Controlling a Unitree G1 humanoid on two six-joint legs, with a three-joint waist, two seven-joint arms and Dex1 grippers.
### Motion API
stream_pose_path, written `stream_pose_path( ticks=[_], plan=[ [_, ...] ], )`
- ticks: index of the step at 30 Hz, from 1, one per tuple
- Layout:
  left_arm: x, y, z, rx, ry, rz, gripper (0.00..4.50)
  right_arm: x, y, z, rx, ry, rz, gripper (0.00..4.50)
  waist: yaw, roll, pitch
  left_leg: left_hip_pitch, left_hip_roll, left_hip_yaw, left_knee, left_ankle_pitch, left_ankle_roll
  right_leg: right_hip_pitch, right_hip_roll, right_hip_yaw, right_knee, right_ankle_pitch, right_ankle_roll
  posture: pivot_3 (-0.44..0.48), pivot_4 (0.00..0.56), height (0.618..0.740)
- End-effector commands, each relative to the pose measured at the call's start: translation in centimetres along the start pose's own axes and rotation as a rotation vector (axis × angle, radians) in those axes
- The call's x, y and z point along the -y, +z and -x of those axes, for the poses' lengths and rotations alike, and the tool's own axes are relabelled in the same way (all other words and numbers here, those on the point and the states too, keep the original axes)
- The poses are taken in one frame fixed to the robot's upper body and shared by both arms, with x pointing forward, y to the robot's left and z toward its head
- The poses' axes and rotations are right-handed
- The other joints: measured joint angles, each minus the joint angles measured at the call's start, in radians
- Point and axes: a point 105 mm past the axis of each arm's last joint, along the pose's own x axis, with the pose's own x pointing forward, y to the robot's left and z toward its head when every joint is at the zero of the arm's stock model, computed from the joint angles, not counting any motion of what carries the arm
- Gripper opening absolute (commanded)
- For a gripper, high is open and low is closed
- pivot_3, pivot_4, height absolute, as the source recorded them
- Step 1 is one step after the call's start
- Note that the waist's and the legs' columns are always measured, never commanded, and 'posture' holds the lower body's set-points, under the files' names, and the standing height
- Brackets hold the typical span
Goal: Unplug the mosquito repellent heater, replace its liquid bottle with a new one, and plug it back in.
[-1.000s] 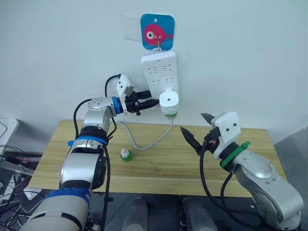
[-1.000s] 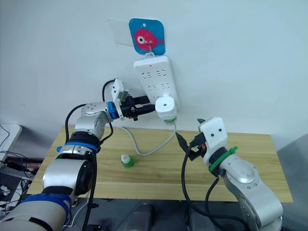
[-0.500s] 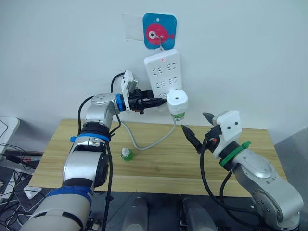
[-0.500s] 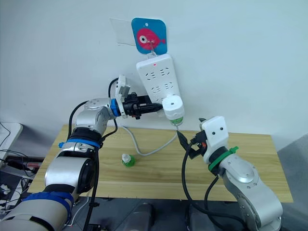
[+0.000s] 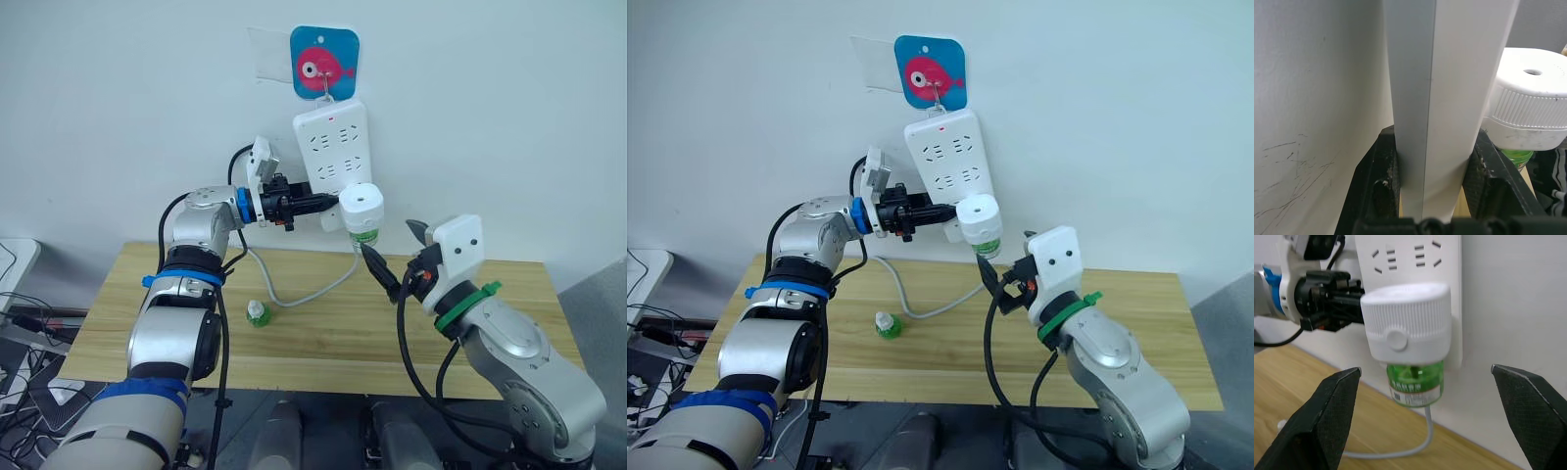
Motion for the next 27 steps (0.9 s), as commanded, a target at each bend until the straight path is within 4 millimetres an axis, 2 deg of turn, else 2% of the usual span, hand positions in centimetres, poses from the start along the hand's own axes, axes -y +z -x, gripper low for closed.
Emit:
stream_pose_path(
  ticks=[1, 6, 15, 27],
  plan=[
    [0.0, 2.3, -0.9, 0.053, 0.004, -0.077, 1.32, -0.6, 1.4, -0.4, 0.041, 0.001, 0.006, 4.5, 0.001, 0.001, 0.002, 0.0, 0.0, -0.001, 0.0, 0.0, 0.0, 0.0, 0.0, 0.0, 0.0, 0.0, 0.0, 0.172, 0.246, 0.74],
    [-0.1, 2.3, -1.2, 0.066, 0.027, -0.095, 1.32, -0.6, 2.1, -1.6, 0.022, -0.035, 0.059, 4.5, 0.001, 0.002, 0.005, -0.001, -0.001, -0.002, 0.001, 0.001, -0.001, 0.0, -0.001, -0.002, 0.0, 0.0, 0.0, 0.17, 0.252, 0.74],
    [-0.1, 2.3, -1.5, 0.069, 0.031, -0.106, 1.32, -0.5, 1.7, -2.9, -0.021, -0.087, 0.084, 4.5, 0.002, 0.004, 0.009, -0.002, -0.002, -0.004, 0.001, 0.002, -0.004, 0.0, -0.002, -0.003, 0.0, 0.0, 0.0, 0.171, 0.254, 0.74],
    [0.0, 2.3, -1.7, 0.068, 0.031, -0.116, 1.32, 0.4, 2.0, -3.8, 0.001, -0.172, 0.119, 4.5, 0.002, 0.004, 0.01, -0.002, -0.002, -0.004, 0.0, 0.003, -0.004, 0.0, -0.002, -0.003, 0.0, 0.0, 0.0, 0.171, 0.254, 0.74]
  ],
)
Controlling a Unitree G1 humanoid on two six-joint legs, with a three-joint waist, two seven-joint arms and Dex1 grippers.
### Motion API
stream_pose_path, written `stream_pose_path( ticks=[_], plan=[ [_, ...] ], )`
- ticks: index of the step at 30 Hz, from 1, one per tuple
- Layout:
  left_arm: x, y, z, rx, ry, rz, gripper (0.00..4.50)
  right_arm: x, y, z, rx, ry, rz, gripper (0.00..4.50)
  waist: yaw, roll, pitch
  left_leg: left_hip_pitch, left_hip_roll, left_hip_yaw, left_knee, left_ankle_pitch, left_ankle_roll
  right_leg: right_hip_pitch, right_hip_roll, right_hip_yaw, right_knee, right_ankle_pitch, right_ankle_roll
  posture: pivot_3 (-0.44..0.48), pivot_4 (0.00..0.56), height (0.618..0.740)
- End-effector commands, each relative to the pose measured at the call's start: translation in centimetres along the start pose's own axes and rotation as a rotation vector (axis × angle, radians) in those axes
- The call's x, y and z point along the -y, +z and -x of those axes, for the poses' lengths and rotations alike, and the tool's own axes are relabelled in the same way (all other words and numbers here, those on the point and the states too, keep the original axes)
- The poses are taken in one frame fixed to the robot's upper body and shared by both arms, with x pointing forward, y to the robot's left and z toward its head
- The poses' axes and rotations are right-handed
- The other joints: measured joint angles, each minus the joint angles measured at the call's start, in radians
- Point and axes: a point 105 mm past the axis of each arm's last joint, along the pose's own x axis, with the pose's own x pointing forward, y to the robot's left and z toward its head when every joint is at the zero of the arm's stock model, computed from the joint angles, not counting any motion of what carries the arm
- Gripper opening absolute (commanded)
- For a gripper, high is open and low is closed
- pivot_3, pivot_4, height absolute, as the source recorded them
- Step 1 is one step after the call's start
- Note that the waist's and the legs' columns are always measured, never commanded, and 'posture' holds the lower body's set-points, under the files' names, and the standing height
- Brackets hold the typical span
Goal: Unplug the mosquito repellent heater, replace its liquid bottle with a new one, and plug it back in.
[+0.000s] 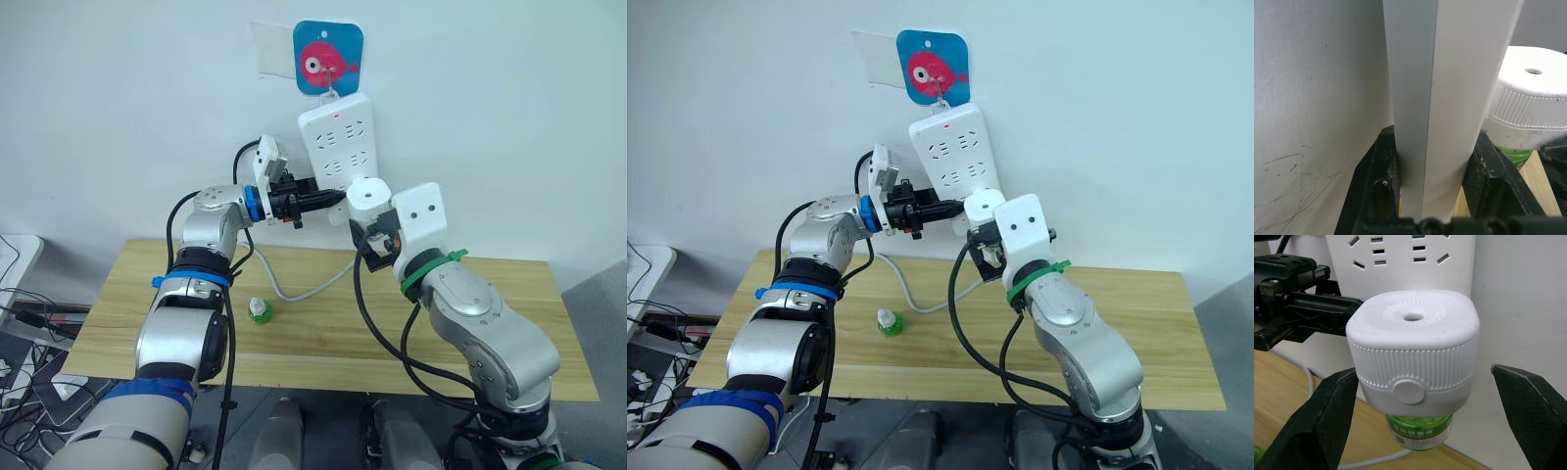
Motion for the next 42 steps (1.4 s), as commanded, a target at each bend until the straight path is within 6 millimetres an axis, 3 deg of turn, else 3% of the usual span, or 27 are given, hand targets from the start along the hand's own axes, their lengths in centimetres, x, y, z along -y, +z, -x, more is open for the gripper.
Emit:
stream_pose_path(
  ticks=[1, 6, 9, 12, 18, 31, 35, 42],
  plan=[
    [0.0, 2.1, -0.8, 0.041, 0.001, -0.061, 1.32, 0.1, 1.6, 0.0, 0.077, -0.022, 0.01, 4.5, 0.0, 0.0, 0.001, 0.0, 0.0, 0.0, 0.0, 0.0, 0.0, 0.0, 0.0, 0.0, 0.0, 0.0, 0.0, 0.171, 0.254, 0.74],
    [0.0, 2.0, -0.8, 0.038, 0.0, -0.069, 1.32, -0.1, 1.9, -0.3, 0.095, -0.019, 0.016, 4.5, 0.0, 0.001, 0.003, 0.0, 0.0, 0.0, 0.0, 0.0, 0.0, 0.0, 0.0, 0.0, 0.0, 0.0, 0.0, 0.174, 0.255, 0.74],
    [-0.1, 2.0, -0.8, 0.037, 0.002, -0.069, 1.32, -0.1, 2.0, -0.4, 0.104, -0.016, 0.016, 3.91, 0.0, 0.001, 0.003, 0.0, 0.0, 0.0, 0.0, 0.0, 0.0, 0.0, 0.0, 0.0, 0.0, 0.0, 0.0, 0.174, 0.255, 0.74],
    [-0.1, 1.9, -0.7, 0.035, 0.007, -0.071, 1.32, -0.4, 2.1, -0.4, 0.109, -0.003, 0.012, 2.92, 0.0, 0.001, 0.004, 0.0, 0.0, -0.001, 0.0, 0.0, 0.0, 0.0, 0.0, -0.001, 0.0, 0.0, 0.0, 0.174, 0.255, 0.74],
    [-0.7, 1.7, -0.6, 0.032, 0.055, -0.06, 1.32, -0.4, 1.9, -0.1, 0.108, 0.003, 0.018, 2.92, 0.0, 0.001, 0.004, 0.0, 0.0, -0.001, 0.0, 0.0, -0.001, 0.0, 0.0, -0.001, 0.0, -0.001, 0.001, 0.178, 0.256, 0.74],
    [-2.4, 1.2, -0.3, 0.02, 0.192, -0.054, 1.32, 0.4, 1.6, 2.8, 0.099, -0.025, 0.033, 2.92, -0.006, 0.002, 0.004, 0.0, -0.008, -0.006, 0.0, 0.009, -0.005, 0.001, -0.004, 0.001, 0.0, 0.002, 0.009, 0.159, 0.241, 0.74],
    [-2.4, 1.1, -0.2, 0.013, 0.185, -0.06, 1.32, 1.6, 2.3, 3.4, 0.135, -0.078, -0.005, 2.92, -0.01, 0.002, 0.004, -0.001, -0.01, -0.007, -0.001, 0.013, -0.002, 0.002, -0.004, 0.005, 0.0, 0.003, 0.011, 0.158, 0.24, 0.74],
    [-2.9, 0.4, 2.8, -0.026, 0.234, -0.068, 3.46, 4.7, 1.9, 4.9, 0.143, -0.149, -0.207, 2.92, -0.028, 0.002, 0.005, -0.004, -0.011, -0.01, -0.003, 0.013, -0.002, 0.0, -0.004, 0.004, -0.001, 0.004, 0.011, 0.145, 0.243, 0.74]
  ],
)
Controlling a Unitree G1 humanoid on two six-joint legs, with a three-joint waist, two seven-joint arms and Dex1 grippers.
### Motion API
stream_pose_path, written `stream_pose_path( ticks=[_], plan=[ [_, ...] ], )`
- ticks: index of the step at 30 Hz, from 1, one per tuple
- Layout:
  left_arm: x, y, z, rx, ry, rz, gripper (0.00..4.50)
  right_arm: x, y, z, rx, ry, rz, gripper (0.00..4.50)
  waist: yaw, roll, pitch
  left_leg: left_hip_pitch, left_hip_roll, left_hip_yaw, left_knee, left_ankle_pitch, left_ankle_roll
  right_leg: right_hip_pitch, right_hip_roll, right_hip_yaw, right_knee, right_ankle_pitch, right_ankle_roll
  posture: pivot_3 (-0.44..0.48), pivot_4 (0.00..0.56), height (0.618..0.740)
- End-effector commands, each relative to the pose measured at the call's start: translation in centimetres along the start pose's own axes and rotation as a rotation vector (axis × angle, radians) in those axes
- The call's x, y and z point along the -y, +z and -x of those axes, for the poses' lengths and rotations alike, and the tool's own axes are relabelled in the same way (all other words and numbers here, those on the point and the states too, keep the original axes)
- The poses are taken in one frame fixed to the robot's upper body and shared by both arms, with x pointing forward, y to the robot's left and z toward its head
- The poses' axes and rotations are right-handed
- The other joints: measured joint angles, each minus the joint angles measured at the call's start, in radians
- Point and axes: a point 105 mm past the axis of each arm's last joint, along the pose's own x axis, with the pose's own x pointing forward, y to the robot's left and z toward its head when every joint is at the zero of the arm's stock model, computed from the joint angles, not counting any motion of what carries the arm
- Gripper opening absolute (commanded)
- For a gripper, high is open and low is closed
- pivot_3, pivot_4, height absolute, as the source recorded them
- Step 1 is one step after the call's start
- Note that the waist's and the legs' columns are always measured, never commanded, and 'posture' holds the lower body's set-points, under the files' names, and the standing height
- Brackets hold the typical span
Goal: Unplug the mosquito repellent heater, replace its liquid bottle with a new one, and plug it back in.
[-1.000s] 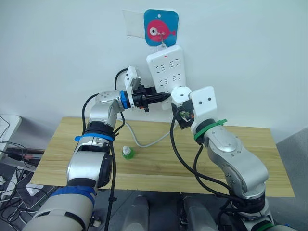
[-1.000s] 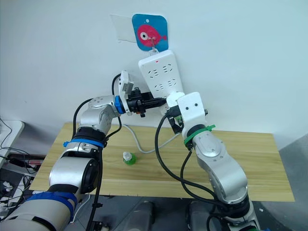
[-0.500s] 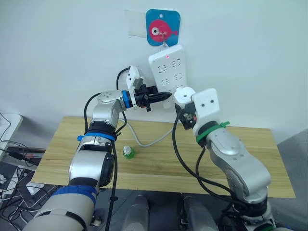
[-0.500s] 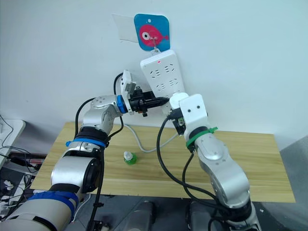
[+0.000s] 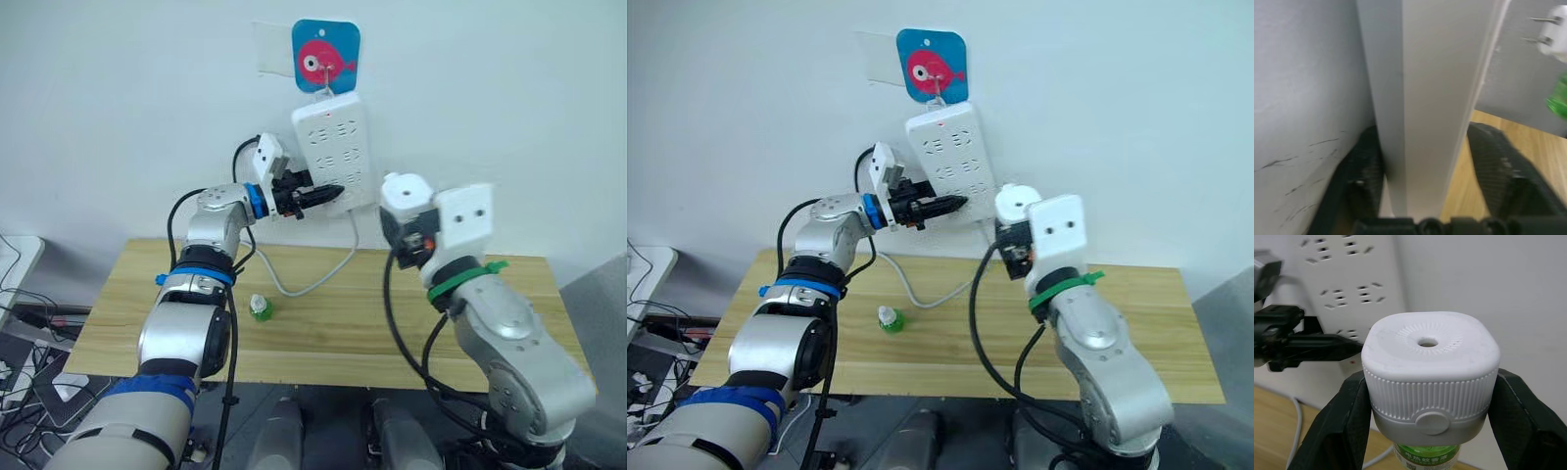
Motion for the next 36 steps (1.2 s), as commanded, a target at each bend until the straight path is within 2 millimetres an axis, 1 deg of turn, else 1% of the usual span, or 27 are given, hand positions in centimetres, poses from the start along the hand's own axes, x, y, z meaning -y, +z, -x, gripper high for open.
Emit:
stream_pose_path(
  ticks=[1, 3, 4, 7, 8, 9, 11, 13, 14, 16, 18, 19, 20, 24, 27, 30, 36],
  plan=[
    [-1.6, 0.7, 2.6, 0.008, 0.117, -0.025, 3.72, 1.3, 1.2, 0.9, 0.058, -0.024, -0.104, 2.92, -0.006, 0.001, 0.001, 0.001, 0.0, 0.0, 0.0, 0.0, 0.0, 0.0, 0.0, 0.0, 0.0, 0.0, 0.0, 0.145, 0.243, 0.74],
    [-1.0, 0.4, 3.7, 0.009, 0.117, -0.039, 4.35, 2.1, 1.1, 1.0, 0.056, -0.052, -0.184, 2.92, -0.015, 0.003, 0.002, 0.002, 0.001, 0.0, 0.0, 0.0, 0.0, 0.0, 0.001, 0.001, 0.001, 0.0, 0.0, 0.146, 0.249, 0.74],
    [-0.6, 0.3, 4.2, 0.01, 0.115, -0.046, 4.47, 2.5, 0.9, 1.0, 0.053, -0.07, -0.231, 2.92, -0.026, 0.004, 0.002, 0.003, 0.002, 0.001, -0.001, 0.0, 0.0, 0.001, 0.001, 0.002, 0.001, 0.001, -0.001, 0.146, 0.249, 0.74],
    [2.0, 0.2, 5.8, 0.025, 0.125, -0.112, 4.47, 3.5, 0.2, 1.1, 0.038, -0.13, -0.43, 2.92, -0.043, 0.004, 0.002, 0.006, 0.005, 0.002, -0.01, 0.001, -0.001, -0.001, 0.0, 0.004, 0.001, 0.0, -0.002, 0.153, 0.257, 0.74],
    [3.5, 0.2, 6.0, 0.031, 0.106, -0.132, 4.47, 3.8, -0.4, 1.2, 0.022, -0.15, -0.504, 2.92, -0.043, 0.005, 0.003, 0.006, 0.004, 0.002, -0.015, 0.003, -0.005, -0.002, -0.001, 0.004, 0.0, 0.0, -0.002, 0.153, 0.257, 0.74],
    [4.5, 0.3, 6.1, 0.035, 0.092, -0.14, 4.47, 3.9, -0.7, 1.3, 0.009, -0.161, -0.549, 2.92, -0.04, 0.005, 0.003, 0.005, 0.005, 0.0, -0.016, 0.004, -0.006, -0.003, -0.003, 0.003, 0.0, 0.002, -0.007, 0.162, 0.263, 0.74],
    [7.7, 0.4, 5.8, 0.054, 0.03, -0.168, 4.47, 3.9, -1.5, 1.4, -0.014, -0.17, -0.654, 2.92, -0.028, 0.005, 0.004, 0.003, 0.012, -0.001, -0.019, 0.004, -0.007, -0.004, -0.004, 0.001, 0.0, -0.002, -0.012, 0.162, 0.263, 0.74],
    [10.5, 0.9, 5.1, 0.095, -0.018, -0.194, 4.47, 3.6, -2.0, 1.4, -0.025, -0.168, -0.768, 2.92, -0.016, 0.008, 0.006, 0.001, 0.012, -0.001, -0.021, 0.003, -0.007, -0.005, -0.005, -0.002, -0.002, -0.005, -0.011, 0.17, 0.269, 0.74],
    [11.3, 1.1, 4.8, 0.109, -0.027, -0.195, 4.47, 3.5, -2.1, 1.4, -0.03, -0.165, -0.8, 2.92, -0.008, 0.009, 0.008, 0.001, 0.012, 0.001, -0.022, 0.003, -0.007, -0.004, -0.007, -0.002, -0.002, -0.006, -0.011, 0.17, 0.269, 0.74],
    [12.7, 1.4, 3.8, 0.145, -0.04, -0.213, 4.47, 2.8, -2.1, 1.2, -0.021, -0.137, -0.89, 2.92, -0.002, 0.012, 0.01, 0.001, 0.008, 0.001, -0.023, 0.003, -0.007, -0.004, -0.01, -0.002, -0.002, -0.006, -0.01, 0.169, 0.277, 0.74],
    [13.9, 0.7, 2.6, 0.164, -0.066, -0.226, 4.47, 2.3, -1.9, 0.9, 0.0, -0.116, -0.97, 2.92, -0.005, 0.015, 0.014, 0.003, 0.0, 0.002, -0.023, 0.003, -0.007, -0.002, -0.012, -0.001, -0.002, -0.007, -0.01, 0.163, 0.282, 0.74],
    [14.3, 0.3, 1.9, 0.172, -0.068, -0.223, 4.47, 1.9, -1.8, 0.7, 0.011, -0.106, -1.006, 2.92, -0.006, 0.015, 0.015, 0.005, 0.0, 0.005, -0.023, 0.003, -0.007, -0.001, -0.012, 0.001, -0.002, -0.007, -0.009, 0.157, 0.284, 0.74],
    [14.5, 0.0, 1.5, 0.178, -0.066, -0.222, 4.47, 1.6, -1.6, 0.5, 0.021, -0.093, -1.039, 2.92, -0.007, 0.015, 0.018, 0.006, -0.001, 0.007, -0.023, 0.003, -0.007, -0.001, -0.012, 0.001, -0.002, -0.01, -0.004, 0.157, 0.284, 0.74],
    [15.1, -0.4, 0.2, 0.204, -0.053, -0.21, 4.47, 0.9, -1.1, 0.3, 0.045, -0.063, -1.11, 2.92, -0.03, 0.015, 0.024, 0.006, -0.001, 0.012, -0.022, 0.004, -0.006, -0.002, -0.012, 0.004, -0.002, -0.009, -0.001, 0.146, 0.284, 0.74],
    [15.5, -0.7, -0.4, 0.22, -0.059, -0.2, 4.47, 0.8, -0.9, 0.2, 0.037, -0.044, -1.141, 2.92, -0.037, 0.014, 0.025, 0.006, -0.001, 0.011, -0.022, 0.004, -0.006, -0.002, -0.012, 0.004, -0.001, -0.009, -0.001, 0.137, 0.29, 0.74],
    [15.8, -0.8, -0.5, 0.221, -0.07, -0.191, 4.47, 1.0, -1.2, 0.4, 0.005, -0.033, -1.139, 2.92, -0.04, 0.014, 0.026, 0.005, -0.001, 0.008, -0.023, 0.004, -0.006, -0.002, -0.011, 0.004, -0.001, -0.009, -0.001, 0.136, 0.289, 0.74],
    [15.1, -1.0, -0.4, 0.21, -0.065, -0.195, 4.47, 2.3, -2.5, 1.0, -0.086, 0.01, -1.092, 2.92, -0.037, 0.012, 0.027, 0.004, -0.001, 0.006, -0.024, 0.004, -0.006, -0.002, -0.011, 0.003, -0.002, -0.01, -0.001, 0.136, 0.289, 0.74]
  ],
)
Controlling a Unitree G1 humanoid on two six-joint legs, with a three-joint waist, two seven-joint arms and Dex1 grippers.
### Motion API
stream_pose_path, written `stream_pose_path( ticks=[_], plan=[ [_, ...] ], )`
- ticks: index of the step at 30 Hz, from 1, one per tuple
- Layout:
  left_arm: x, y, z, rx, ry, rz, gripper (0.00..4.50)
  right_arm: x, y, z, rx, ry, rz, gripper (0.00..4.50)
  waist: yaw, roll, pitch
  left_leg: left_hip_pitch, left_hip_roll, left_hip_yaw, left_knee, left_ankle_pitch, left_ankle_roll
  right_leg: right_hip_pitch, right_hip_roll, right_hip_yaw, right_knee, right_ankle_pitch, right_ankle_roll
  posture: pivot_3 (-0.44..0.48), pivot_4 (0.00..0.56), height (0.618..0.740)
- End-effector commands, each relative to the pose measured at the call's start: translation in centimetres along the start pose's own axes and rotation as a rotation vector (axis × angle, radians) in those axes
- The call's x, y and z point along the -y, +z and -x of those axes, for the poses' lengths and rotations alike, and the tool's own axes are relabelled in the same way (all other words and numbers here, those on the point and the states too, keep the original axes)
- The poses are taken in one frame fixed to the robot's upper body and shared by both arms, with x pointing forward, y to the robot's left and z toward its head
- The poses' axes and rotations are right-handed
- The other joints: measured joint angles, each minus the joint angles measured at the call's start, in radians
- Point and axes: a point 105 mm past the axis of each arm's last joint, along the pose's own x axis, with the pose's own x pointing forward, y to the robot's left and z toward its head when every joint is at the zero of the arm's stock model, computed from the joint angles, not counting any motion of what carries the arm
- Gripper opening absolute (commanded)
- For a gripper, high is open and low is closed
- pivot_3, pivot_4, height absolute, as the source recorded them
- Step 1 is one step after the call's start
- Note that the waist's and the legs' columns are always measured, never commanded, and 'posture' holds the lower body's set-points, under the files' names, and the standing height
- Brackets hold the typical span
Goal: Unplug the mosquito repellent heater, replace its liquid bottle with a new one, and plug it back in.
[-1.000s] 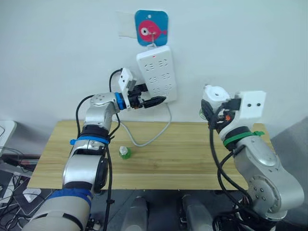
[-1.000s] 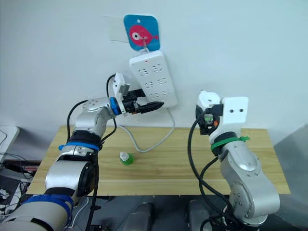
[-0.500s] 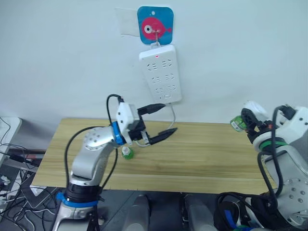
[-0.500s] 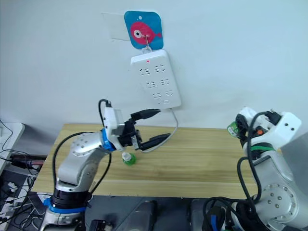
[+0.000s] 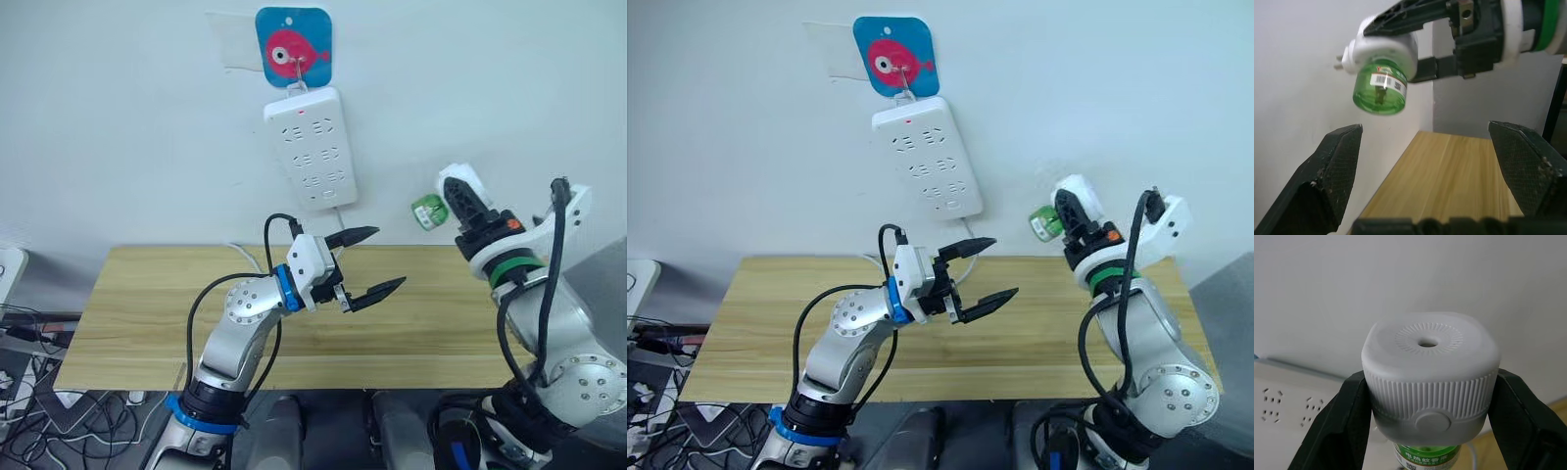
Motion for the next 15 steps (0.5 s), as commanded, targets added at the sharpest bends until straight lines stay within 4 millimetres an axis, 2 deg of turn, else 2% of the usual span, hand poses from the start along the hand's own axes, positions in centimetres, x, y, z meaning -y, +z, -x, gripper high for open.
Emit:
stream_pose_path(
  ticks=[1, 7, 10, 15],
  plan=[
    [-0.3, 0.7, 0.0, 0.031, -0.006, -0.03, 4.47, 0.5, -0.6, 0.5, -0.061, 0.041, -0.082, 2.92, 0.001, -0.001, 0.001, 0.0, 0.0, 0.0, 0.0, 0.0, 0.0, 0.0, -0.001, 0.0, -0.001, -0.001, 0.001, 0.127, 0.29, 0.74],
    [-0.3, 0.2, 0.5, 0.02, 0.004, -0.036, 4.47, 2.9, 1.1, 0.4, -0.131, 0.07, -0.065, 2.92, 0.002, -0.003, 0.007, 0.0, -0.002, 0.006, 0.002, 0.0, 0.0, 0.0, -0.003, 0.001, -0.003, 0.0, 0.004, 0.124, 0.287, 0.74],
    [0.4, -0.4, 0.4, 0.002, -0.003, -0.037, 4.47, 2.6, 1.6, 0.3, -0.141, 0.109, -0.1, 2.92, 0.002, -0.003, 0.008, 0.0, -0.002, 0.005, 0.001, 0.0, 0.0, 0.0, -0.001, 0.001, -0.002, 0.0, 0.004, 0.124, 0.287, 0.74],
    [0.4, -0.5, -0.2, -0.001, 0.006, -0.046, 4.47, 2.0, 1.2, 0.3, -0.153, 0.123, -0.099, 2.92, 0.003, -0.003, 0.008, 0.0, -0.001, 0.004, 0.0, 0.0, 0.0, 0.0, 0.001, 0.002, -0.002, 0.0, 0.004, 0.131, 0.283, 0.74]
  ],
)
